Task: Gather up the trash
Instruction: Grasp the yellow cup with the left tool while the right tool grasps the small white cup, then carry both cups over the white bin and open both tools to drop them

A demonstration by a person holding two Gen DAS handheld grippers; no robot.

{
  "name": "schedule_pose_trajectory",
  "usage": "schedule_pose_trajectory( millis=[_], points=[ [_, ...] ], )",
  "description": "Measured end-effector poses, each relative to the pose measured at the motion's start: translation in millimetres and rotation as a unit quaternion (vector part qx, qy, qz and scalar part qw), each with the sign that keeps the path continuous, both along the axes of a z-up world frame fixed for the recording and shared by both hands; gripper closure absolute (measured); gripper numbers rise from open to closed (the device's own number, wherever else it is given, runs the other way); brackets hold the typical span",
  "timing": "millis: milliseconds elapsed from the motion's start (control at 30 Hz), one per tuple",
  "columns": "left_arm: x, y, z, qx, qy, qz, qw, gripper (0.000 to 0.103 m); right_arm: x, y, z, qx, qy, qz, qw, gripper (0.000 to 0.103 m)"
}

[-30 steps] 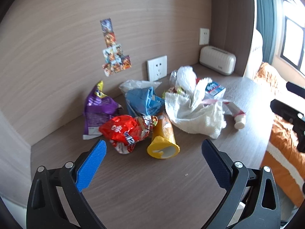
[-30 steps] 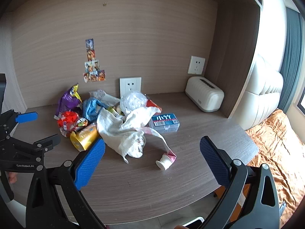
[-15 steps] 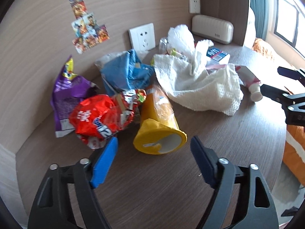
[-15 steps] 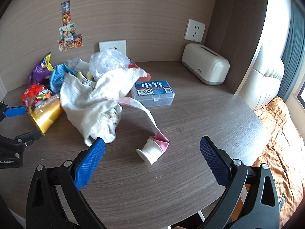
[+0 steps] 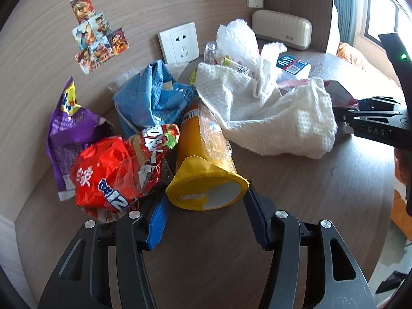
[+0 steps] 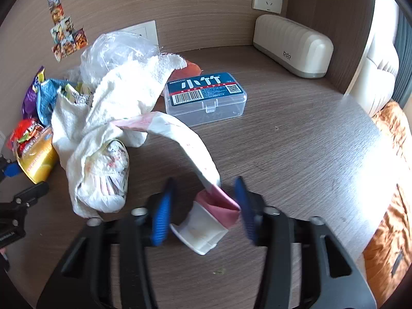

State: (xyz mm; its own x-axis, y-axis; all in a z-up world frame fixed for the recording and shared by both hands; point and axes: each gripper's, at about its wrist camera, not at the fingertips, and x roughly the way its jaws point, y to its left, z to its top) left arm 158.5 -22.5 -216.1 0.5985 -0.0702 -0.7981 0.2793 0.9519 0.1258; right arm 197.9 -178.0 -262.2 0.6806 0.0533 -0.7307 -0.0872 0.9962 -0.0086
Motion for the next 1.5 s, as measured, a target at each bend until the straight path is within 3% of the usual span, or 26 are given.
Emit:
schedule_pose_trajectory(
  millis=[33, 267, 567, 767, 933, 1133, 1333, 1500],
  points=[
    [-0.2, 0.2, 1.2, -0.004, -0.002, 0.001, 1.0000, 0.049, -1.4, 0.1, 1.4, 0.000, -0.006, -0.003, 1.000, 0.073],
    [-19.7, -1.1, 27.5, -0.023, -0.034, -0.001, 0.9992, 0.049, -30.0, -8.1, 30.3, 0.038, -0.039, -0.027, 0.998, 0.074],
    [-40.4, 0.3, 65.8, -0.016, -0.072, 0.001, 0.9973, 0.049, -61.7, -19.5, 77.8, 0.049, -0.103, -0.046, 0.992, 0.074],
    [-72.0, -15.7, 98.2, -0.008, -0.097, -0.037, 0.9946, 0.049, -90.2, -30.0, 103.1, 0.054, -0.130, -0.057, 0.988, 0.074],
    [-90.2, -46.0, 113.5, -0.026, -0.099, -0.092, 0.9905, 0.049, -124.6, -51.8, 119.4, 0.052, -0.146, -0.090, 0.984, 0.074],
    [-107.6, -111.9, 115.2, -0.057, -0.089, -0.196, 0.9749, 0.049, -176.9, -97.3, 121.1, 0.059, -0.147, -0.163, 0.974, 0.074],
    [-124.6, -188.4, 93.4, -0.081, -0.058, -0.308, 0.9462, 0.049, -227.0, -146.4, 96.8, 0.068, -0.122, -0.249, 0.958, 0.074],
    [-136.5, -252.1, 56.1, -0.087, -0.018, -0.384, 0.9192, 0.049, -256.2, -190.2, 55.5, 0.105, -0.090, -0.315, 0.939, 0.074]
  ],
)
